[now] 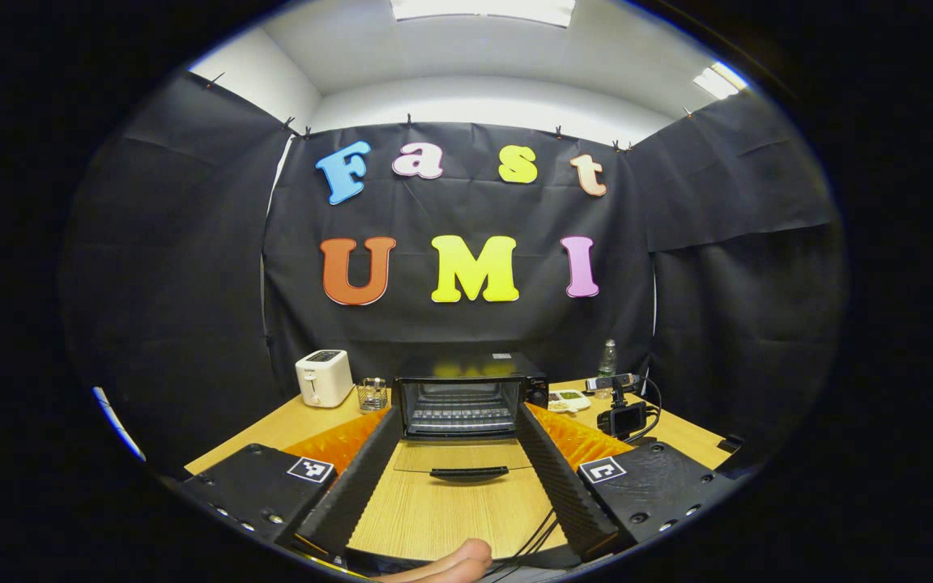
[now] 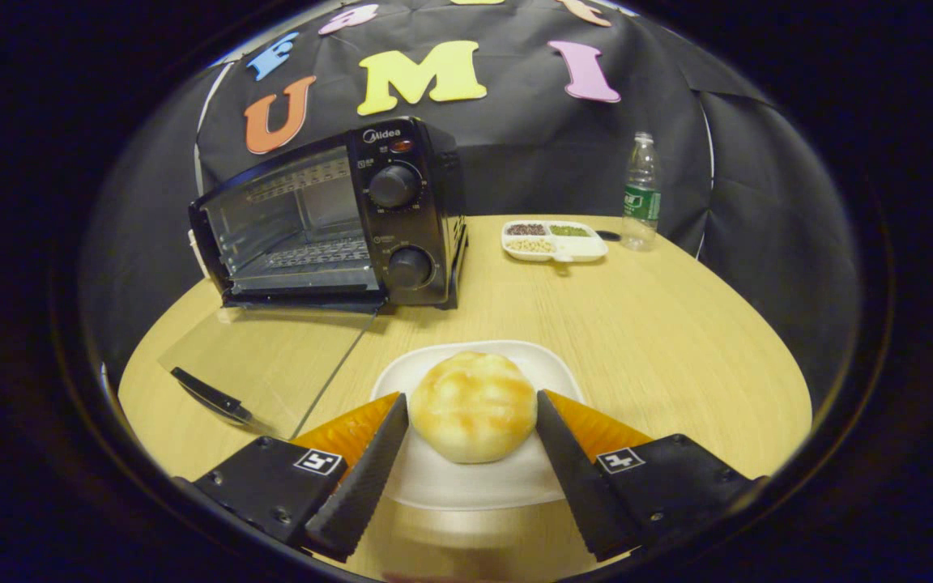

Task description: Open the electric oven with the left hand, put the food in, and close the electric oven.

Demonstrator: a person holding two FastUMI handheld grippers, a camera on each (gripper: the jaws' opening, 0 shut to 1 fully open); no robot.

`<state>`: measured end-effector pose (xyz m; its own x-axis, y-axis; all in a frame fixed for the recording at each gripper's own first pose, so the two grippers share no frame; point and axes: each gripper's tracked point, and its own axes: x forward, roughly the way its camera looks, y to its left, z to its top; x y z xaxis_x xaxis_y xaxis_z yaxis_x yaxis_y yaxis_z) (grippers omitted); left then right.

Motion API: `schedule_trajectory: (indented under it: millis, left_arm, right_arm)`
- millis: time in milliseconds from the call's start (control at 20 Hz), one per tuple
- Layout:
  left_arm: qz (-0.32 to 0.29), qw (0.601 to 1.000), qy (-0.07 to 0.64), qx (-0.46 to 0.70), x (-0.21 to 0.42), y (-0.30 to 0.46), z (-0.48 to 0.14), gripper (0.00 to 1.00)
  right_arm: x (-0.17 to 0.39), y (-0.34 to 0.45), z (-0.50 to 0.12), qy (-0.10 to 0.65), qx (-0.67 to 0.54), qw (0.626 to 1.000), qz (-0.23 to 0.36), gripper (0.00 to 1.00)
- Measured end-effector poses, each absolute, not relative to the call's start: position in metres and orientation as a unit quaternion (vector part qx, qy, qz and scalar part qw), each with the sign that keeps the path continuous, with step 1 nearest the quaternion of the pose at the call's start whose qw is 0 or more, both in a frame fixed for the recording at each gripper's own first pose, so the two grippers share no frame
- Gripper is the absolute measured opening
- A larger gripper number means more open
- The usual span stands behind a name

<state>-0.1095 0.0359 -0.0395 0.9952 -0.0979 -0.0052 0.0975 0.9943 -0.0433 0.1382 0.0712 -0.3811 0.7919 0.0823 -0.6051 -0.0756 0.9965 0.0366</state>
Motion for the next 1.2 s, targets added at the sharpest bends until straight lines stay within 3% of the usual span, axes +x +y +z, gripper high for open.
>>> schedule_trajectory:
  millis: [150, 200, 250, 300, 350, 400, 450, 850, 1000, 1200]
  left_arm:
    - [-0.048, 0.999, 0.007, -0.021, -0.11, 0.037, -0.044, 0.94]
    - [-0.045, 0.999, 0.008, -0.018, -0.111, 0.04, -0.044, 0.85]
    - [-0.042, 0.999, 0.007, -0.015, -0.111, 0.043, -0.045, 0.94]
    - [-0.039, 0.999, 0.006, -0.014, -0.111, 0.044, -0.045, 0.94]
    - [-0.038, 0.999, 0.005, -0.013, -0.11, 0.045, -0.045, 0.85]
    - [-0.036, 0.999, 0.004, -0.014, -0.112, 0.046, -0.044, 0.85]
    - [-0.034, 0.999, 0.002, -0.015, -0.113, 0.048, -0.043, 0.94]
    - [-0.011, 1.0, 0.001, -0.001, -0.117, 0.063, -0.044, 0.94]
    - [-0.012, 1.0, -0.005, 0.008, -0.115, 0.065, -0.042, 0.94]
    - [-0.022, 1.0, -0.003, 0.008, -0.113, 0.066, -0.045, 0.94]
  right_arm:
    - [0.135, 0.076, -0.378, 0.325, 0.033, 0.945, 0.03, 0.9]
    - [0.132, 0.081, -0.373, 0.325, 0.042, 0.944, 0.033, 0.88]
    - [0.128, 0.085, -0.368, 0.321, 0.047, 0.945, 0.035, 0.87]
    - [0.125, 0.088, -0.36, 0.315, 0.05, 0.947, 0.037, 0.87]
    - [0.123, 0.091, -0.353, 0.307, 0.053, 0.949, 0.038, 0.87]
    - [0.121, 0.095, -0.346, 0.301, 0.056, 0.951, 0.04, 0.86]
    - [0.118, 0.101, -0.34, 0.297, 0.062, 0.952, 0.045, 0.86]
    - [0.108, 0.175, -0.289, 0.262, 0.233, 0.928, 0.123, 0.85]
    - [0.121, 0.2, -0.276, 0.23, 0.339, 0.904, 0.122, 0.85]
    - [0.142, 0.232, -0.285, 0.218, 0.377, 0.893, 0.111, 0.84]
